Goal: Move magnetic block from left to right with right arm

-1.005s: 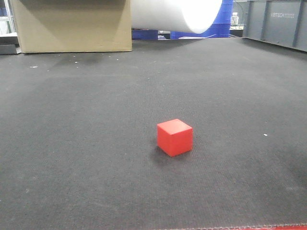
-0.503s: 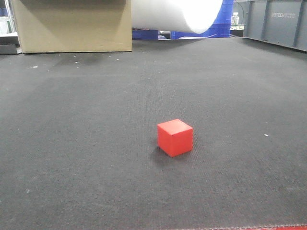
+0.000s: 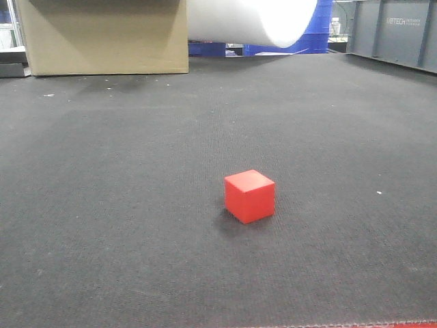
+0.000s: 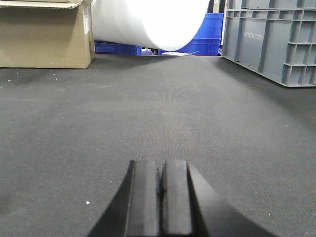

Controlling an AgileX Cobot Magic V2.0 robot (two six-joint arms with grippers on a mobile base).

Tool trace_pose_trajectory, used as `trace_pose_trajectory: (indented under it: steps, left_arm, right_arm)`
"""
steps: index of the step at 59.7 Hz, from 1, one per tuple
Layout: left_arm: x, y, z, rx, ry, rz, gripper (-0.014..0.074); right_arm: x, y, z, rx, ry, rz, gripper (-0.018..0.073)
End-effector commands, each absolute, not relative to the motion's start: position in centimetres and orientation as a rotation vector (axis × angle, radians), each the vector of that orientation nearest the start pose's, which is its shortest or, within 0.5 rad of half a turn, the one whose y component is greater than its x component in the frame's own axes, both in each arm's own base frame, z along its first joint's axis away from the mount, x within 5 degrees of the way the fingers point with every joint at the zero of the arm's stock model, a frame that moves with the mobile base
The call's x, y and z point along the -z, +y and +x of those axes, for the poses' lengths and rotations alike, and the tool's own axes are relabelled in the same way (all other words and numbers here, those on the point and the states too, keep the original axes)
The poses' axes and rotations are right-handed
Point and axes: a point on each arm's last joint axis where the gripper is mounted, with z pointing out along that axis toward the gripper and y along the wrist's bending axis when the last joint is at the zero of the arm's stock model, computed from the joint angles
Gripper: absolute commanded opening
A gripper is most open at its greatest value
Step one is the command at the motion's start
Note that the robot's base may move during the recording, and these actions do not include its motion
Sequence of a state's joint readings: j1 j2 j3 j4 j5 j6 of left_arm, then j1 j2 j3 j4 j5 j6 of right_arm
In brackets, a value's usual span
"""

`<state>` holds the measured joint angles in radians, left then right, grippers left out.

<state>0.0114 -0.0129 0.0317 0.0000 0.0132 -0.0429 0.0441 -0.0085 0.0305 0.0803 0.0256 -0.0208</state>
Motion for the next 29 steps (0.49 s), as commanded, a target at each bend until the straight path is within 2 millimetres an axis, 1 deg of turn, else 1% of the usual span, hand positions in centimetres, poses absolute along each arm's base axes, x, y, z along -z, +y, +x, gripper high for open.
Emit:
trace_pose_trajectory:
  steps: [1,29]
  left_arm:
    - [-20.76,0.08,5.52,0.028,1.422,-0.043,-0.0116]
    - [-20.76,0.08,5.52,0.028,1.422,-0.043,-0.0116]
  right_arm:
    - [-21.14,0.17,5.44,-0.073,1.422,0.015,0.0060]
    - [-21.14,0.17,5.44,-0.073,1.422,0.015,0.0060]
